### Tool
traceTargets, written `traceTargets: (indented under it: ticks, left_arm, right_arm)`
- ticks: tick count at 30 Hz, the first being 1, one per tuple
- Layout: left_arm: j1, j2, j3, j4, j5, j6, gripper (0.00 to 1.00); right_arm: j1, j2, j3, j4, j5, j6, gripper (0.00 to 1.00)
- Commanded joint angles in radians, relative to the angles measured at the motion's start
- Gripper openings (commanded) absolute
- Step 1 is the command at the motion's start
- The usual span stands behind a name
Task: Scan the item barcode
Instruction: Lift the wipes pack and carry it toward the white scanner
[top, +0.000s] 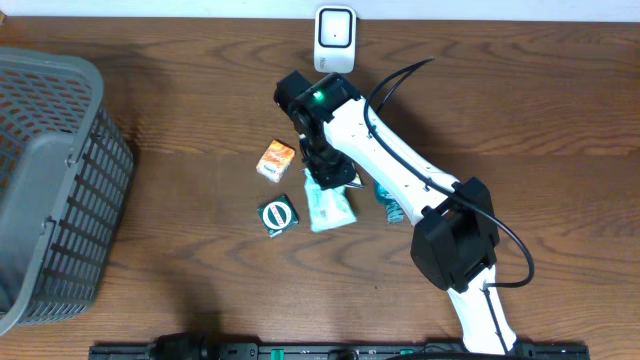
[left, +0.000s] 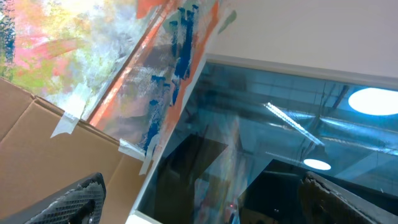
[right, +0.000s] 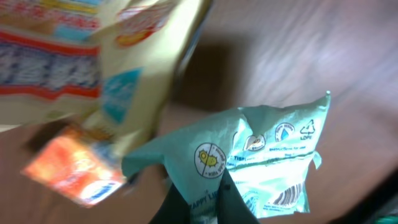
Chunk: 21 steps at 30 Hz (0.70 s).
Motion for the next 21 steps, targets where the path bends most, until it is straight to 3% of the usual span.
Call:
traceTargets:
  ticks: [1,13,21]
  left_arm:
    - [0.003,-0.002,0.001,0.0,0.013,-0.009,0.98]
    - [0.003,-0.002,0.001,-0.001,0.013,-0.009,0.98]
    - [0.003,-0.002,0.001,-0.009,0.013,-0.009,0.98]
  right_arm:
    - [-0.005,-0.007,0.006,0.056,-0.021,0.128,0.01]
    - [-0.058,-0.007,0.005,-0.033,-0.003,0.128,0.01]
    - [-0.104,-0.014,0.006,-0.084,-0.111,0.127,0.01]
